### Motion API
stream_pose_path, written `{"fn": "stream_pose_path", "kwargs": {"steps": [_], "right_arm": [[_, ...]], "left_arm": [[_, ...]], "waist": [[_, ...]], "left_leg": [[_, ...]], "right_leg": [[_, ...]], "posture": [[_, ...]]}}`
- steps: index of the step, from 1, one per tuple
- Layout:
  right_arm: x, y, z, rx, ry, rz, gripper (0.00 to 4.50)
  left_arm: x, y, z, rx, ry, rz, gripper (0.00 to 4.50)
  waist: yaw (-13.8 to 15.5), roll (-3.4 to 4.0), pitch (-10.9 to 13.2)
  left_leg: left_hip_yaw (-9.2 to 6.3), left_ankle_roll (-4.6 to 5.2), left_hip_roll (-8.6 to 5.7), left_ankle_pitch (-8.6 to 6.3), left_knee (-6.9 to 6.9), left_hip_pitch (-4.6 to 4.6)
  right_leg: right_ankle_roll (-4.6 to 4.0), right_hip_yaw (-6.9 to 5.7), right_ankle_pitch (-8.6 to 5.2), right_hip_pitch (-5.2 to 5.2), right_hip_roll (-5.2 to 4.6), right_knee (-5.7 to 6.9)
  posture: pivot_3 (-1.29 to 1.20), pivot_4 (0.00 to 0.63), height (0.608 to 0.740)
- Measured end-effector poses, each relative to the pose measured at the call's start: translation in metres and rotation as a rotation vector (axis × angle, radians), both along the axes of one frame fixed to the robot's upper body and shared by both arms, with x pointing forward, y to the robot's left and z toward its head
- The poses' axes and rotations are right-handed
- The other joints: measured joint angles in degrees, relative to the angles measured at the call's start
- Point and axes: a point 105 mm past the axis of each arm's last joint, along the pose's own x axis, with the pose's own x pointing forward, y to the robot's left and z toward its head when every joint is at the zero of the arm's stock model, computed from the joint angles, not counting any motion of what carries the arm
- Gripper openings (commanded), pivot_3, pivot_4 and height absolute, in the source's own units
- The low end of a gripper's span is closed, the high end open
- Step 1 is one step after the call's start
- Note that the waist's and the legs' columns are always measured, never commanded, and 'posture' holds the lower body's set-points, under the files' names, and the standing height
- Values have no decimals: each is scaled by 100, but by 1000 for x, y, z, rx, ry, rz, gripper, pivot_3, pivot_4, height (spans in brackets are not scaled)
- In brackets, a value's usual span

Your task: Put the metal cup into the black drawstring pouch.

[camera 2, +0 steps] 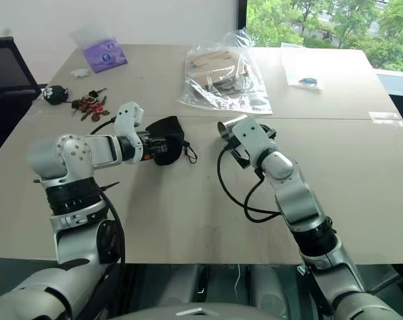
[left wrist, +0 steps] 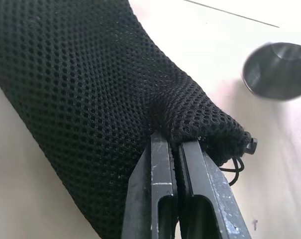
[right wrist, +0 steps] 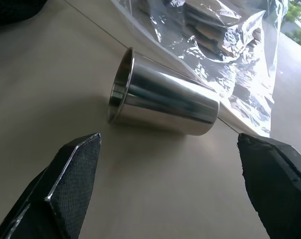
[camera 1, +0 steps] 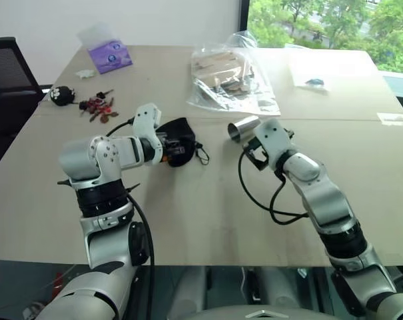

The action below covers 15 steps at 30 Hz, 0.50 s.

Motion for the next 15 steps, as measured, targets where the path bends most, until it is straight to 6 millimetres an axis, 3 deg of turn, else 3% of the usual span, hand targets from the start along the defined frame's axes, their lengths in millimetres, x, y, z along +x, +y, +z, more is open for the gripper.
{"fn": "stream_pose_path", "kwargs": {"steps": [7,10,13,15], "right_arm": [[49,58,18,95,-8,-20,4500],[62,70,13,70,-9,-17,4500],[79,60,-1,-3,2,-100,4500],[87,43,-6,-49,-21,-165,3957]], "left_arm": [[2,-4,1,-7,0,-17,52],[3,-2,1,-7,2,-9,52],[3,-2,1,-8,1,-8,52],[3,0,1,-7,0,4,0]], "waist": [[-121,0,0],[-105,-1,0],[-84,0,0],[-86,0,0]], "left_leg": [[5,-4,2,2,-5,0],[2,-4,-1,2,-10,-6],[-3,-4,-6,2,-13,-10],[-2,-4,-7,2,-14,-11]], "right_leg": [[-2,5,1,-10,0,6],[-1,1,1,-13,-3,-3],[-1,-4,1,-13,-12,-9],[-1,-4,1,-13,-13,-11]], "posture": [[0,150,740],[0,150,740],[0,150,740],[0,150,740]]}}
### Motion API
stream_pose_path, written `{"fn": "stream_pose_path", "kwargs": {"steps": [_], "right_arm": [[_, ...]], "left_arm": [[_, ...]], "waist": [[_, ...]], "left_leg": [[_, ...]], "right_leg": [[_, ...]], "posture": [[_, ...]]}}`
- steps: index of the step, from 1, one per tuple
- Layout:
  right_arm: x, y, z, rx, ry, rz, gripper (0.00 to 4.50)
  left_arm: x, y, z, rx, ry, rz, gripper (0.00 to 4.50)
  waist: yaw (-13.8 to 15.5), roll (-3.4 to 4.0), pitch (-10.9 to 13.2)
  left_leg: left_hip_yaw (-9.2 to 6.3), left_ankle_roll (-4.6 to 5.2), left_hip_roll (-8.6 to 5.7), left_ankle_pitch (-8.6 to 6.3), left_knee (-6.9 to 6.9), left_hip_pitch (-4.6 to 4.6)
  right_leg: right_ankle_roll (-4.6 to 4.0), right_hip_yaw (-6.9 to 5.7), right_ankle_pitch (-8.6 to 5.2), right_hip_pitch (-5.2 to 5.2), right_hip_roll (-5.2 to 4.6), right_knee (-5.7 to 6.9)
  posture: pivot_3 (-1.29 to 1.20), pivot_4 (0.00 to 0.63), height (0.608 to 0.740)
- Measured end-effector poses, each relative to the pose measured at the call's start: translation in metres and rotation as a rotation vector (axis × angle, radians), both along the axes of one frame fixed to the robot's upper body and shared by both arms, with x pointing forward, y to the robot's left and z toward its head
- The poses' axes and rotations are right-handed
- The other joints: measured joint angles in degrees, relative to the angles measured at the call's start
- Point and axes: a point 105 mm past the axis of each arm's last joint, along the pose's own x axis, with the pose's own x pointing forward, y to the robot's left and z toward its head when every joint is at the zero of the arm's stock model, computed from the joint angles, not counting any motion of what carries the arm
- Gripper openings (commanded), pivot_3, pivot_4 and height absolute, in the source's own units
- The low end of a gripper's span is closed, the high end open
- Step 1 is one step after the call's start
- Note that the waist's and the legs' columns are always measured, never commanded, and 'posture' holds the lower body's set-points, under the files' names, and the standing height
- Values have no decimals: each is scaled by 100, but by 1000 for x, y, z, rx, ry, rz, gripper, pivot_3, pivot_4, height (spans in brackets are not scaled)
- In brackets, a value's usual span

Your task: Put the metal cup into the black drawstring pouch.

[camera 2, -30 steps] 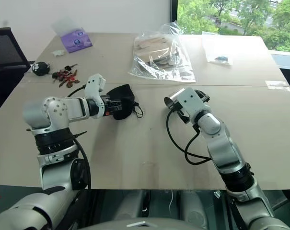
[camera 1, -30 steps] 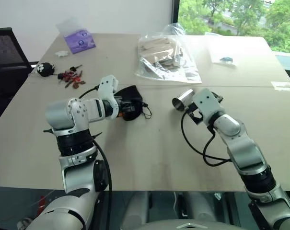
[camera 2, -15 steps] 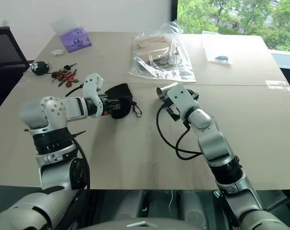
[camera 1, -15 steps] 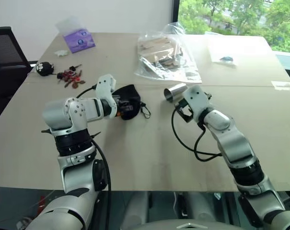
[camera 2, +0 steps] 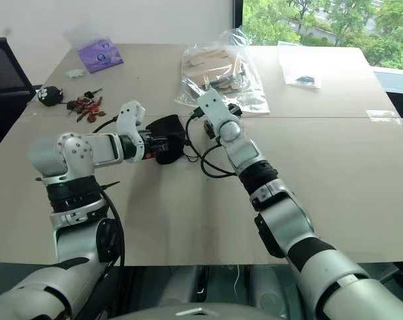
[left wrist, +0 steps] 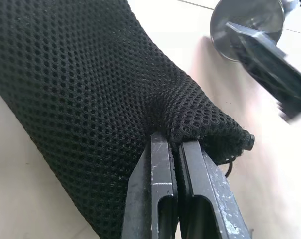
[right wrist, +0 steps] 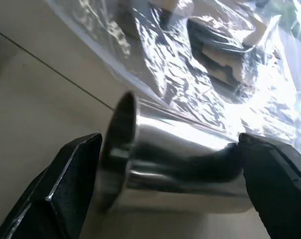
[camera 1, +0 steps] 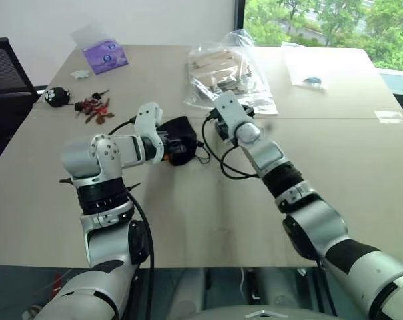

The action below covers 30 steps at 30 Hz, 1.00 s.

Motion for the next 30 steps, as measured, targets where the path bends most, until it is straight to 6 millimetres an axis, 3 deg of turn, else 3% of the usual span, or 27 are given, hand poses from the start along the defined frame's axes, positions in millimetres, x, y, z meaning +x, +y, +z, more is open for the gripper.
{"fn": "stream_pose_path", "kwargs": {"steps": [4,6,7,10,20,23,25,28,30], "right_arm": [[6,-30,0,-46,-31,-77,2399],[3,-39,1,-64,-52,-84,1502],[-2,-43,0,-75,-62,-76,834],[-13,-45,-1,-94,-69,-53,105],[-73,-58,5,40,6,97,105],[-103,-52,8,60,20,245,105],[-119,-50,-4,3,33,303,105],[-127,-55,-25,-59,78,323,885],[-133,-61,-37,-117,80,342,1684]], "left_arm": [[-2,4,1,-2,-9,23,0],[-3,6,0,-3,-9,32,0],[-4,6,-3,-3,-1,37,0],[-4,3,-3,-10,2,31,0],[1,1,-4,-12,10,22,0],[4,-4,-3,-4,11,-7,0],[6,-6,-5,11,19,-22,0],[7,-9,-7,15,21,-41,0],[9,-12,-6,20,18,-54,0]], "waist": [[-30,0,0],[-57,0,0],[-80,0,0],[-111,0,0],[-33,0,0],[7,0,0],[14,0,-1],[17,0,0],[20,0,0]], "left_leg": [[3,-1,4,0,-3,1],[6,-1,6,0,-6,2],[7,-1,7,0,-8,2],[9,-1,6,0,-9,0],[11,0,6,0,-4,0],[7,0,5,0,-4,1],[10,0,2,0,-3,2],[10,0,2,0,5,2],[7,0,2,0,7,2]], "right_leg": [[0,3,0,-2,4,4],[0,9,0,-3,5,5],[0,10,0,-3,6,5],[0,13,0,-6,6,6],[1,15,0,-8,8,12],[1,12,0,-7,9,10],[1,15,0,-6,8,11],[1,15,0,-5,8,14],[1,13,0,-3,8,14]], "posture": [[0,150,740],[0,150,740],[0,150,740],[0,150,740],[0,150,740],[0,150,740],[0,150,740],[0,150,740],[0,150,740]]}}
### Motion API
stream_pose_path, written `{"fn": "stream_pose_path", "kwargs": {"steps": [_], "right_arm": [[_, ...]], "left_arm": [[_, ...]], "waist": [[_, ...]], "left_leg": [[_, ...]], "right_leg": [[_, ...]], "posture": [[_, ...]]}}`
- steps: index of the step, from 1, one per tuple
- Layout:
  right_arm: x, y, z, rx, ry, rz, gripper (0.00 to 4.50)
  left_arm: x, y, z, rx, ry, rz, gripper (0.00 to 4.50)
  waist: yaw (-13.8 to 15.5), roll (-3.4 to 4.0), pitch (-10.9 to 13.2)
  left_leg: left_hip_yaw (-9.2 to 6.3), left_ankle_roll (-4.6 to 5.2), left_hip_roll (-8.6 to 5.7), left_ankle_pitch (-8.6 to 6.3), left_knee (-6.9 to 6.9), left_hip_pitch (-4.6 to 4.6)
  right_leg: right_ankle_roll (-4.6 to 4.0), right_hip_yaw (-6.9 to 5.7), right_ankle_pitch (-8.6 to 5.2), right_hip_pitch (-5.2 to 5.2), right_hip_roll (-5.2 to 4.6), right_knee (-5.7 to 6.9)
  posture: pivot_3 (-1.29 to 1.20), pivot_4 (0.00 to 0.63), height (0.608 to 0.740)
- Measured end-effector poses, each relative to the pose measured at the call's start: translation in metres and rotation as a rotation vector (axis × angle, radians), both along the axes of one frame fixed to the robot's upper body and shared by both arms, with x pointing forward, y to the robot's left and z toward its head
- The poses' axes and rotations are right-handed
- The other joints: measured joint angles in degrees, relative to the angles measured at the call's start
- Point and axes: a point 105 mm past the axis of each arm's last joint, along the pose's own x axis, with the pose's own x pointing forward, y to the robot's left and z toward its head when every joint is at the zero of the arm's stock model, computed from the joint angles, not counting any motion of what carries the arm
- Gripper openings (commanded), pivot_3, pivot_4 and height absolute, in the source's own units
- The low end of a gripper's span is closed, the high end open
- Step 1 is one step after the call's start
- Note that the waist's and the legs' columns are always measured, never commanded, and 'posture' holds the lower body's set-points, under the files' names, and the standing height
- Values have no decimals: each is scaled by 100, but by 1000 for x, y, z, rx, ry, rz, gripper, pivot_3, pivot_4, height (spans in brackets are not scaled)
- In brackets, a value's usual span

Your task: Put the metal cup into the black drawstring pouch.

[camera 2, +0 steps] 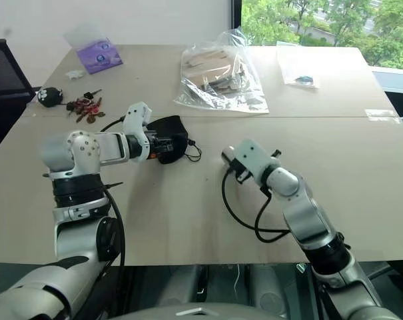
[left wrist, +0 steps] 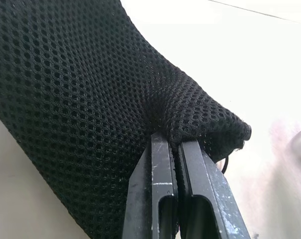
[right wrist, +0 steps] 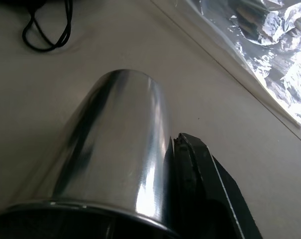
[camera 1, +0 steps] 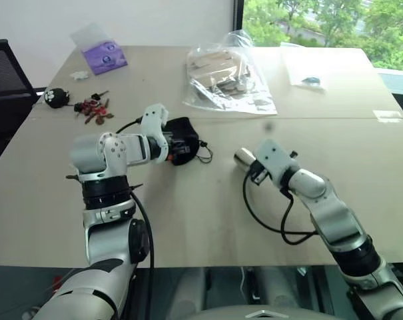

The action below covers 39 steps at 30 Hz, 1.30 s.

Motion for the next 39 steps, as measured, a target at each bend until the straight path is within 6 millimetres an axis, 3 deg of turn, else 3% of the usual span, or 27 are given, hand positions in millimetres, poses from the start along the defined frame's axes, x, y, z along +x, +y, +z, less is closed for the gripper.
{"fn": "stream_pose_path", "kwargs": {"steps": [1,8,16,19,22,33,39], "right_arm": [[-5,-4,-6,-30,-24,11,2120],[-19,-18,-15,-10,-81,-13,2120],[-18,-35,-1,15,-185,-53,2120],[-16,-31,8,47,-219,-46,1376],[-17,-28,9,59,-220,-29,47],[-27,-16,7,108,-188,55,47],[-56,7,34,329,-124,249,47]], "left_arm": [[2,-2,2,8,-8,-12,0],[6,-2,8,26,-35,-28,0],[6,0,8,24,-37,-26,0],[6,0,8,24,-37,-26,0],[6,2,9,29,-39,-20,0],[4,0,12,3,-28,-45,0],[1,-14,30,-101,-15,-102,0]], "waist": [[5,0,0],[6,-1,0],[7,-1,-1],[8,-1,0],[15,-1,0],[17,-1,0],[14,-1,-1]], "left_leg": [[-1,0,0,0,0,0],[-2,0,3,0,5,1],[-2,0,3,0,10,2],[-3,0,3,0,11,2],[-3,0,3,0,11,2],[-5,0,3,0,13,2],[-10,0,2,0,20,3]], "right_leg": [[0,-2,0,0,0,0],[0,-2,0,5,1,0],[0,-2,0,7,3,3],[0,-2,0,7,3,5],[0,-2,0,7,3,4],[0,-4,0,8,3,6],[1,-10,0,14,3,7]], "posture": [[0,150,740],[0,150,740],[0,150,740],[0,150,740],[0,150,740],[0,150,740],[0,150,740]]}}
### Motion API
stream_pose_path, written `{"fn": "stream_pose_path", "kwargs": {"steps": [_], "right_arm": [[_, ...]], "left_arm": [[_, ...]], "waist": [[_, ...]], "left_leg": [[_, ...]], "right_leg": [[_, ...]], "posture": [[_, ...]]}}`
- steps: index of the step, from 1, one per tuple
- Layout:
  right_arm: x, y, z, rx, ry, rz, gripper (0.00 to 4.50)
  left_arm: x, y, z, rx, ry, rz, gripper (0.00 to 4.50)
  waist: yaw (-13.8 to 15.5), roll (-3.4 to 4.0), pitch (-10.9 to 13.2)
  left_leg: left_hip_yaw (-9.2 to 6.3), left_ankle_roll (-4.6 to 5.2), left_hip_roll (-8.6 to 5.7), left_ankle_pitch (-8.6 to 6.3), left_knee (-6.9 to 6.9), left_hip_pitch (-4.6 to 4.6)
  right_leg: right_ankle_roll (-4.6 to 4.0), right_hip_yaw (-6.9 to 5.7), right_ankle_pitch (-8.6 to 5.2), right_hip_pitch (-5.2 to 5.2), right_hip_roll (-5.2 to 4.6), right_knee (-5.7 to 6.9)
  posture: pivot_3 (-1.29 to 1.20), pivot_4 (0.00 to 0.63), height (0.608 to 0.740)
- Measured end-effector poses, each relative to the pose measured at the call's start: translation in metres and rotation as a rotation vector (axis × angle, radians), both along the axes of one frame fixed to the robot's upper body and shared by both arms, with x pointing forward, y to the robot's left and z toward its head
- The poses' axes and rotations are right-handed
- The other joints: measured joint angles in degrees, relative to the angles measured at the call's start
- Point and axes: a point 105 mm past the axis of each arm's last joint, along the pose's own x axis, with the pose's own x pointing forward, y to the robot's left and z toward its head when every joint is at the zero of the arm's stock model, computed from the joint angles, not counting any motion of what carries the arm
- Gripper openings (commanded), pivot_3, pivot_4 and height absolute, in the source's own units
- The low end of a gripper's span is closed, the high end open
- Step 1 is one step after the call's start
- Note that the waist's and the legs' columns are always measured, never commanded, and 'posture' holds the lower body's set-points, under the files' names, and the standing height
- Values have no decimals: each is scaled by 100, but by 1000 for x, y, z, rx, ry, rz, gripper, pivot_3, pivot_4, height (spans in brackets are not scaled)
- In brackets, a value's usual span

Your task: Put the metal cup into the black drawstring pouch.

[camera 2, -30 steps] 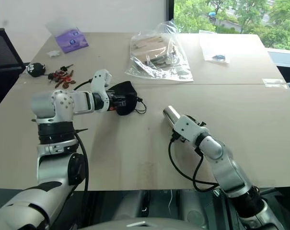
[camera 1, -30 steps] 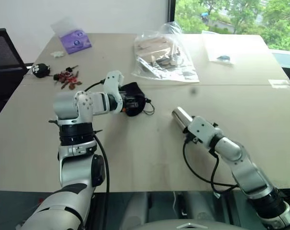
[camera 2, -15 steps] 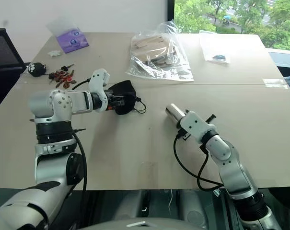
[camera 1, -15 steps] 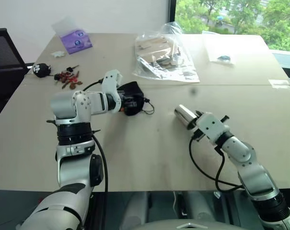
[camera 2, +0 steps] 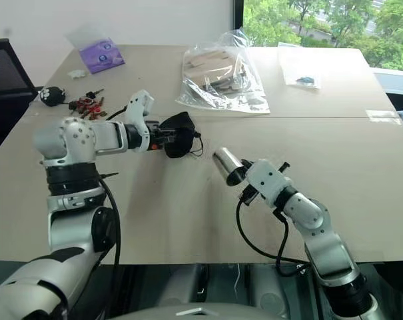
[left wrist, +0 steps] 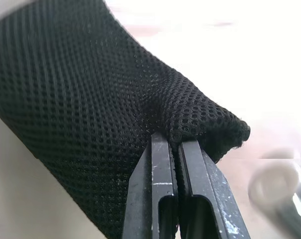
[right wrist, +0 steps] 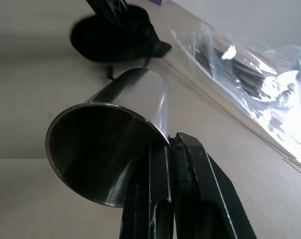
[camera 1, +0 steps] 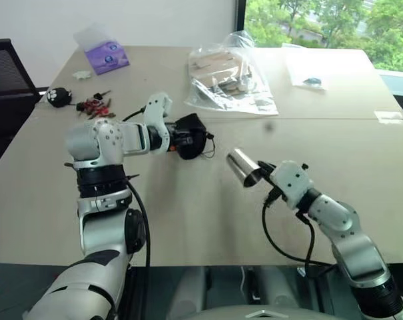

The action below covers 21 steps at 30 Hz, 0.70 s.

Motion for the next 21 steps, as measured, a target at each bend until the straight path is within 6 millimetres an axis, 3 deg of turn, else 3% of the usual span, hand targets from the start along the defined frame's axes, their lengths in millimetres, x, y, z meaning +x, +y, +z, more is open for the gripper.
{"fn": "stream_pose_path", "kwargs": {"steps": [8,21], "right_arm": [[-9,1,-10,33,141,99,47],[29,30,-12,178,178,161,47]], "left_arm": [[-2,-1,-10,-37,79,-7,0],[-4,-9,-20,-99,139,-46,0]], "waist": [[-1,0,0],[-16,0,0]], "left_leg": [[1,0,-1,0,5,4],[3,0,0,1,9,6]], "right_leg": [[0,2,0,0,0,13],[0,5,0,-3,-1,23]], "posture": [[0,150,740],[0,150,740]]}}
